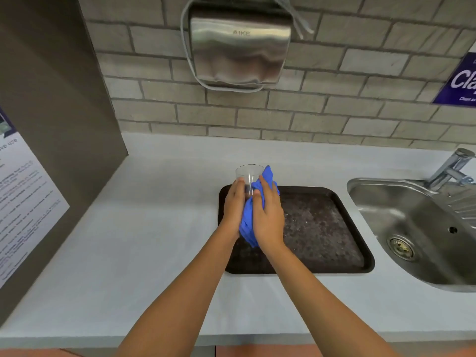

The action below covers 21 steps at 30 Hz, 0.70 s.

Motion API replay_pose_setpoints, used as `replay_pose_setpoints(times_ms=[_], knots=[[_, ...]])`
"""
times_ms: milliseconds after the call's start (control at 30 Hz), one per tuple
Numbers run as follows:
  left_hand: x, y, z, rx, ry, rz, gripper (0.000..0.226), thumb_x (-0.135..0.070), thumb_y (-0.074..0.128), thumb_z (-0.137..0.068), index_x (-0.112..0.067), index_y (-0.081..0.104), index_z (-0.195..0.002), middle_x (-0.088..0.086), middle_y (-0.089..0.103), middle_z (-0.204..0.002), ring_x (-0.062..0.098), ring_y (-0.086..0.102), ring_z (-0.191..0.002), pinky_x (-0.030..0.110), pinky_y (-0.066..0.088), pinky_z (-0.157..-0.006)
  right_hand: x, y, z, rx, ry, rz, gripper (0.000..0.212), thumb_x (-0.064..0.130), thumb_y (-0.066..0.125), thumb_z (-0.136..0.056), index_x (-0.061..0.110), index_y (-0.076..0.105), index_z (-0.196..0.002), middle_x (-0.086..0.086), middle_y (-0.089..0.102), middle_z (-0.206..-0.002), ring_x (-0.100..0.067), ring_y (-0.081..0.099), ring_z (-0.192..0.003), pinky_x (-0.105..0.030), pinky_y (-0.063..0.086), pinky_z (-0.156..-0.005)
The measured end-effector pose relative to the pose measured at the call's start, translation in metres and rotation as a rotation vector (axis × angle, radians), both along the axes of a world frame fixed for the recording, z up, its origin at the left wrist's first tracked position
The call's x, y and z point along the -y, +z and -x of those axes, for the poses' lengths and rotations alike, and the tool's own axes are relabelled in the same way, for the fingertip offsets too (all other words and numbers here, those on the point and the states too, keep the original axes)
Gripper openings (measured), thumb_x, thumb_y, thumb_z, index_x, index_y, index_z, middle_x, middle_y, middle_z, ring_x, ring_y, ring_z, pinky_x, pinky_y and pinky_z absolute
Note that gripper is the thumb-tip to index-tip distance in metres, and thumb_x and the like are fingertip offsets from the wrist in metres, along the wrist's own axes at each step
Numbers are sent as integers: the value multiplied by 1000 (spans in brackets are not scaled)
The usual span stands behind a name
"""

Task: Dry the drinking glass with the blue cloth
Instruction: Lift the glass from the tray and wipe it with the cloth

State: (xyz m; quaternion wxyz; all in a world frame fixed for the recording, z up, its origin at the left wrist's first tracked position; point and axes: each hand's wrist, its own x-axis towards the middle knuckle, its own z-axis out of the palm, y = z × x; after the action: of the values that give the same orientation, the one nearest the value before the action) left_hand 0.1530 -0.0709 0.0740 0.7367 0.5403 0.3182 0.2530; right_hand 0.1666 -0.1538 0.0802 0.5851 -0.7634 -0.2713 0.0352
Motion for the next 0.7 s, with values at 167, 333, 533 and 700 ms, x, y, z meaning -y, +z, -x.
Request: replay_pose_setpoints(times_ms=[167, 333, 533, 700], knots=[[4, 6, -17, 57, -105, 47, 31, -38, 43, -103, -16, 64, -103, 3, 67, -100, 12, 66, -92, 12, 51, -68, 12, -5, -13, 307, 92, 92, 44, 38, 35, -102, 34, 41, -146, 20, 17, -161, 8, 36, -130, -5, 33, -94], [13, 3, -19, 195, -149, 115, 39, -48, 48, -99, -21, 69, -120, 8, 70, -125, 18, 67, -115, 25, 53, -88, 15, 2, -41, 96, 219, -72, 36, 31, 47, -102, 38, 51, -138, 30, 22, -154, 30, 29, -122, 5, 31, -89], [10, 7, -28, 171, -155, 168, 60, -66, 54, -87, -22, 68, -125, 9, 73, -121, 24, 69, -114, 40, 54, -96, 6, 14, -79, -549, 240, -171, 42, 50, 46, -98, 35, 54, -136, -2, 60, -137, -19, 59, -122, -40, 45, -107], [9, 11, -37, 157, -121, 166, 65, -67, 56, -83, -18, 69, -123, 11, 72, -121, 26, 69, -114, 43, 53, -99, 9, 10, -99, -898, 338, -286, 45, 55, 50, -93, 20, 77, -99, -6, 78, -97, -20, 75, -89, -31, 57, -73]])
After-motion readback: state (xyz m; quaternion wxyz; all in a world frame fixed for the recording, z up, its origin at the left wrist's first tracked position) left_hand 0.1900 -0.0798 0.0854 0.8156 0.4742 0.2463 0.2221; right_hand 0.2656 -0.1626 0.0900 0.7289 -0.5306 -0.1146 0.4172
